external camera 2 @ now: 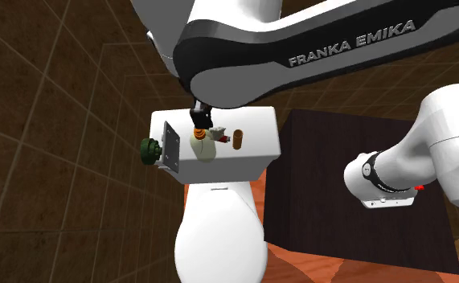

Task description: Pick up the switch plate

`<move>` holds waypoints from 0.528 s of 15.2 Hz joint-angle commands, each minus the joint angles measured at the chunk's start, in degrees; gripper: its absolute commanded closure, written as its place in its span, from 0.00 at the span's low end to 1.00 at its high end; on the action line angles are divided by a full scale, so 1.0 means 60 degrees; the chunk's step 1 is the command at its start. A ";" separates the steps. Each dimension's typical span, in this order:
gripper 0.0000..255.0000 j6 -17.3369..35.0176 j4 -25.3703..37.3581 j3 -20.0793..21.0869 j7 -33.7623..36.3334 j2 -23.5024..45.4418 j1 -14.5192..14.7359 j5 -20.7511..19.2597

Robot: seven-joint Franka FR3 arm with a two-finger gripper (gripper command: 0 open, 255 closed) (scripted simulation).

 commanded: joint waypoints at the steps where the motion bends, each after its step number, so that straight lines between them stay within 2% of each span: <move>1: 0.00 0.0269 0.0374 -0.0024 -0.0114 0.0746 -0.0021 0.0084; 8: 0.00 0.0565 0.2419 0.0028 -0.0404 0.3438 -0.0133 0.0390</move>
